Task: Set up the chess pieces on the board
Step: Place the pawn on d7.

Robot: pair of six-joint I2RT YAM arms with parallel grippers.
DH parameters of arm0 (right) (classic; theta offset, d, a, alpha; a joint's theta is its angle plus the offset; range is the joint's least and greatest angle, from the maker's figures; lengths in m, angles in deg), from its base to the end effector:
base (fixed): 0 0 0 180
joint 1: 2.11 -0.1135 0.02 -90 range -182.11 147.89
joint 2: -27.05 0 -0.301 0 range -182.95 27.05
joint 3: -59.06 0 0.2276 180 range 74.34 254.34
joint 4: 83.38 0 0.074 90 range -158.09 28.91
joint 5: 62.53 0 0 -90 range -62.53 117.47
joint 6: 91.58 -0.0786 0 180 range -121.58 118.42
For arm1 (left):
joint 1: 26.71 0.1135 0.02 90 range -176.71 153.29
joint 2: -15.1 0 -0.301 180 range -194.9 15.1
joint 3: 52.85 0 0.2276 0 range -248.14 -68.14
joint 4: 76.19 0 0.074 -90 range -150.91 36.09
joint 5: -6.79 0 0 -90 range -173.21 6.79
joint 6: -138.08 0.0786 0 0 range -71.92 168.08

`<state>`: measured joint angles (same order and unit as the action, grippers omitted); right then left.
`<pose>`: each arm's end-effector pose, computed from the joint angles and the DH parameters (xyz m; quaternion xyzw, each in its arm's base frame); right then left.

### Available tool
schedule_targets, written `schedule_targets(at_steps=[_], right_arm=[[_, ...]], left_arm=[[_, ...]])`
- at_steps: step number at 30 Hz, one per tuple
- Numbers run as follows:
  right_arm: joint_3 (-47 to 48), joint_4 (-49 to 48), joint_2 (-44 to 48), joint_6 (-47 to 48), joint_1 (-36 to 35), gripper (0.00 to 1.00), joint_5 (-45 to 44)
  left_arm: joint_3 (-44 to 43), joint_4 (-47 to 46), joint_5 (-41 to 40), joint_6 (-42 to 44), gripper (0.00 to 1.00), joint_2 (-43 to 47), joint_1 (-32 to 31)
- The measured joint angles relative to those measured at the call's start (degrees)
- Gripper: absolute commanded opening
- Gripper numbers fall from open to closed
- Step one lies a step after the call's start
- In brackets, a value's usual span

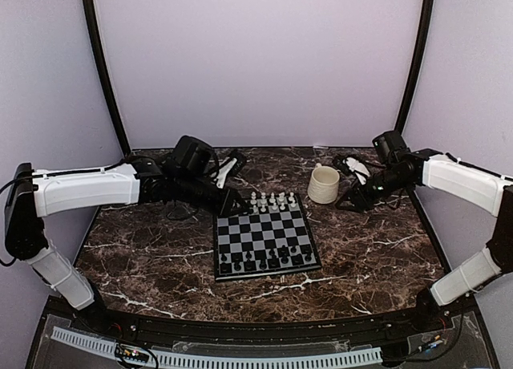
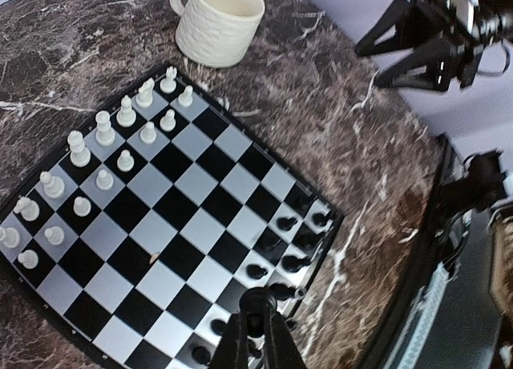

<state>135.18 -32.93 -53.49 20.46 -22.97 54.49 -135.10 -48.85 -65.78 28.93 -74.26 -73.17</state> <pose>0.2492 0.1332 0.2751 -0.4046 0.8370 0.2197 0.2957 0.2346 -0.2811 0.3020 0.2751 0.8332 -0.3622 0.3145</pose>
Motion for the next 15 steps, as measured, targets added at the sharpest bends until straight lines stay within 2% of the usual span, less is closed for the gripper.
schedule_targets(at_steps=[6, 15], right_arm=[[-8.8, -5.0, 3.6, -0.6, 7.3, 0.47, -0.2], [-9.9, -8.6, 3.6, -0.7, 7.4, 0.47, 0.0]], left_arm=[[-0.1, 9.1, -7.8, 10.5, 0.00, -0.9, -4.9], [-2.3, 12.2, -11.6, 17.1, 0.00, -9.0, -9.3]])
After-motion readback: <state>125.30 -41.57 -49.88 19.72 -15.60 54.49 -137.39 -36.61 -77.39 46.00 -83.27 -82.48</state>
